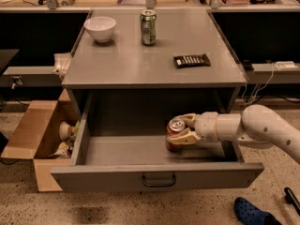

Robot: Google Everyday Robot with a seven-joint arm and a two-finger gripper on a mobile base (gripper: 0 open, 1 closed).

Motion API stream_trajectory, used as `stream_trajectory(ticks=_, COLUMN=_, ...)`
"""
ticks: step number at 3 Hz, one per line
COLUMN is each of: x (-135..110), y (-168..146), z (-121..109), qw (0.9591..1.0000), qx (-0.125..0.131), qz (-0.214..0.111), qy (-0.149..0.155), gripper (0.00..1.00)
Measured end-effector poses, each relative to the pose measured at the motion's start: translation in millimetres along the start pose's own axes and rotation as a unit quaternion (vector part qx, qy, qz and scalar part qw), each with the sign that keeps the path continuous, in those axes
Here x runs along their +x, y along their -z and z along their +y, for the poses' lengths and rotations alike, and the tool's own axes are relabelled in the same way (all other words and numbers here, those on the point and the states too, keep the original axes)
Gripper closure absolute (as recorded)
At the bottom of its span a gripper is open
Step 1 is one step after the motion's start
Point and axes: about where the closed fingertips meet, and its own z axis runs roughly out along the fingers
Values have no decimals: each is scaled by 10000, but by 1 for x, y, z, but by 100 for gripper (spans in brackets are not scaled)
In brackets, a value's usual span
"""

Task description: Place coke can into top drawer

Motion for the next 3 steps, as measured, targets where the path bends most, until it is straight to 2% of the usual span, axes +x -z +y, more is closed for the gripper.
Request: stream_trajectory(ticks=3, x=0, y=0, z=0, qw=10000, qx=-1, qz=0, qy=0, gripper=15)
